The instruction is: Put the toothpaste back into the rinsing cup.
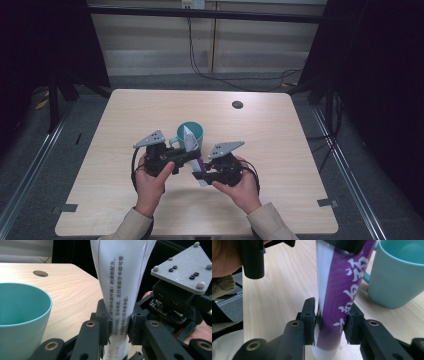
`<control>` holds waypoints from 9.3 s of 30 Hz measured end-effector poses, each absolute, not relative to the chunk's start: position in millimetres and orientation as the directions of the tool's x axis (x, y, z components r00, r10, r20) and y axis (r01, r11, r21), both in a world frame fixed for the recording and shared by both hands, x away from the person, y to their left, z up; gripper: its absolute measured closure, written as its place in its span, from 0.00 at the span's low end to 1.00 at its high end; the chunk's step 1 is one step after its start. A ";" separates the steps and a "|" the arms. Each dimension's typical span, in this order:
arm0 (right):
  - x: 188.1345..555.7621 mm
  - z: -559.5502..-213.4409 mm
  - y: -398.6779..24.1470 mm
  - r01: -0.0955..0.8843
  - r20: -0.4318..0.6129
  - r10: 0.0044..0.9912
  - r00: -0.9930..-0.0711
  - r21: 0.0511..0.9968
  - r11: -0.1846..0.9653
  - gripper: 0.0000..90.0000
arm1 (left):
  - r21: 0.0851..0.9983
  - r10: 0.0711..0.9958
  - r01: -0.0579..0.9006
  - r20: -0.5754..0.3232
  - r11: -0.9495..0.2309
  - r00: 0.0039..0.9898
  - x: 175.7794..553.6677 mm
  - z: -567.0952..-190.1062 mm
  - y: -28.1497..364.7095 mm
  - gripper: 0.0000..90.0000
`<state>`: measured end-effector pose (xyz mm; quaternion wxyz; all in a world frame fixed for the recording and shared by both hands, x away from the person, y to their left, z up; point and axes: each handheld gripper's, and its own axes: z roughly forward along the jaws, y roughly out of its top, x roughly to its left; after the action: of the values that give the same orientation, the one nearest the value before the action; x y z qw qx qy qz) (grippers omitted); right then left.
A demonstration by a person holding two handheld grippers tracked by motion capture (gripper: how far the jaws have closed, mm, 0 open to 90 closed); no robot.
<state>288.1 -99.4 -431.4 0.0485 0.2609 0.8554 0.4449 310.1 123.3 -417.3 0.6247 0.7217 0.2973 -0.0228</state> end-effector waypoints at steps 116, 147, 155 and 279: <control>269.7 -510.5 -184.3 0.448 0.025 0.628 -0.778 0.723 0.526 0.14 | 0.925 0.576 0.375 -0.269 -0.070 0.772 388.0 -324.7 146.6 0.85; 269.8 -510.6 -184.3 0.447 0.024 0.628 -0.778 0.723 0.526 0.14 | 0.919 0.652 0.387 -0.248 -0.075 0.716 412.1 -368.6 134.7 0.84; 269.8 -510.6 -184.3 0.445 0.023 0.626 -0.780 0.724 0.527 0.14 | 0.915 0.675 0.388 -0.215 -0.114 0.706 414.7 -381.7 127.2 0.84; 269.7 -510.5 -184.2 0.446 0.030 0.621 -0.783 0.724 0.527 0.14 | 0.842 0.696 0.528 -0.310 -0.115 0.647 399.1 -441.8 159.9 0.23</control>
<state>269.7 -184.2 -510.5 0.1165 0.3079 0.8660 0.3763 399.1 159.9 -441.8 0.5221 0.7423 0.4123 0.0809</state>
